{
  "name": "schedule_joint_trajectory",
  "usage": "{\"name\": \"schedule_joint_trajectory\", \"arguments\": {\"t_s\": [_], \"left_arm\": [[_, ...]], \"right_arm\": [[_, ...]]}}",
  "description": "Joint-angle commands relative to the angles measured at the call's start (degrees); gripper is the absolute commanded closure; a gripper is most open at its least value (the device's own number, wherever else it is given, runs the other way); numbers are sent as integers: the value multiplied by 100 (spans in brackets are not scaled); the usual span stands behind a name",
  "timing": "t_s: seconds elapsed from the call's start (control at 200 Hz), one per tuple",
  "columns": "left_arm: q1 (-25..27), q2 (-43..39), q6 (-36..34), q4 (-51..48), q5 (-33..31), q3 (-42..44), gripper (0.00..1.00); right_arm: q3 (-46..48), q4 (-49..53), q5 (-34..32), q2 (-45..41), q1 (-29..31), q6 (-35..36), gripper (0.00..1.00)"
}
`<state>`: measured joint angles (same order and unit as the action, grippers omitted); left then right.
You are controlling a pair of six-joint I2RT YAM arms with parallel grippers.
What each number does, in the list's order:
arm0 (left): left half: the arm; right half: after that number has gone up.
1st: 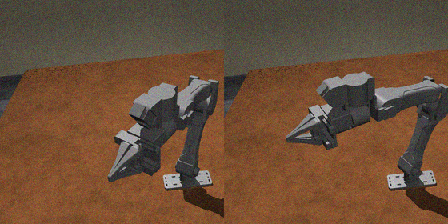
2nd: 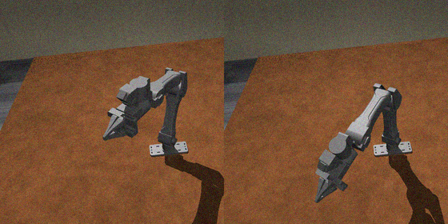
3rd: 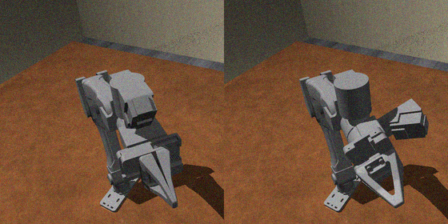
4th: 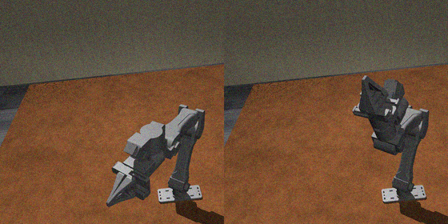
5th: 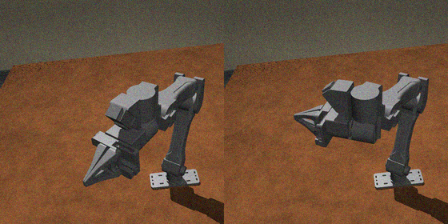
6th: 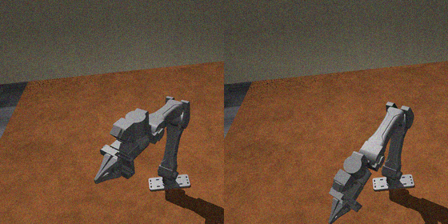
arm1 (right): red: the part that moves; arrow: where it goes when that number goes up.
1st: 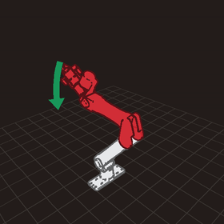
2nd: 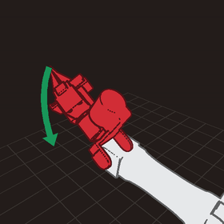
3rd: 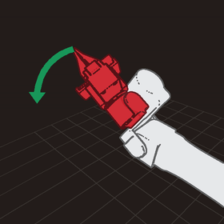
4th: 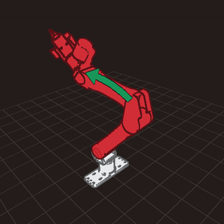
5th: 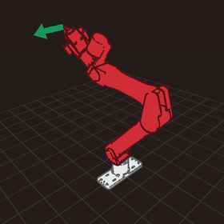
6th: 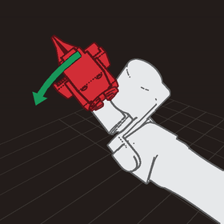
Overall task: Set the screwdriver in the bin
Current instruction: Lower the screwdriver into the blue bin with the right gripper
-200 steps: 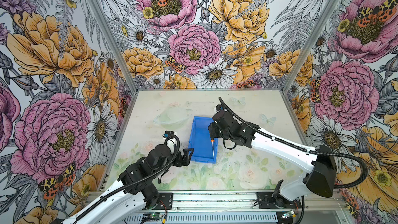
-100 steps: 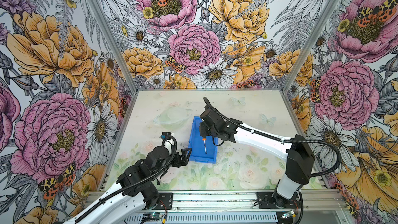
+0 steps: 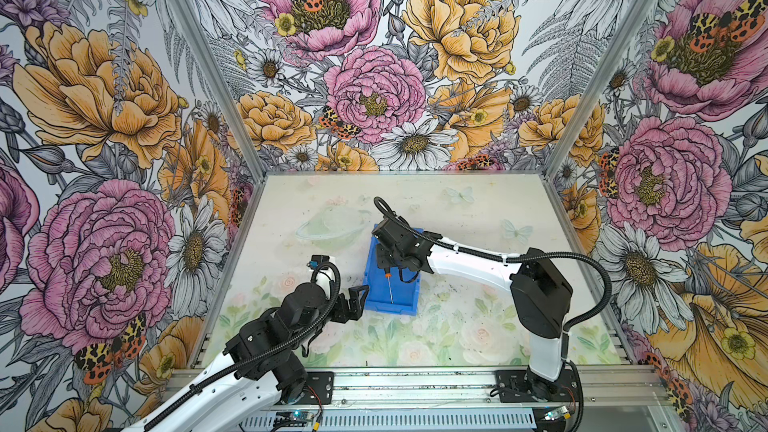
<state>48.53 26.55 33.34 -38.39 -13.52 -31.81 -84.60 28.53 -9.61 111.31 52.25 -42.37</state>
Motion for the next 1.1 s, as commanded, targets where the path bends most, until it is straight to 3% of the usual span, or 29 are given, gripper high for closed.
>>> {"name": "schedule_joint_trajectory", "arguments": {"t_s": [0.0,0.34,0.701,1.091], "left_arm": [[42,-51,67,-37,-143,43,1],[38,-62,76,-44,-177,52,1],[42,-71,77,-63,-199,52,1],[42,-71,82,-47,-204,61,1]], "right_arm": [[-180,-163,48,230,-65,-15,100],[-206,-217,141,729,-145,-24,100],[-110,-217,27,827,-145,-54,88],[-119,-225,-151,613,-140,-25,66]]}}
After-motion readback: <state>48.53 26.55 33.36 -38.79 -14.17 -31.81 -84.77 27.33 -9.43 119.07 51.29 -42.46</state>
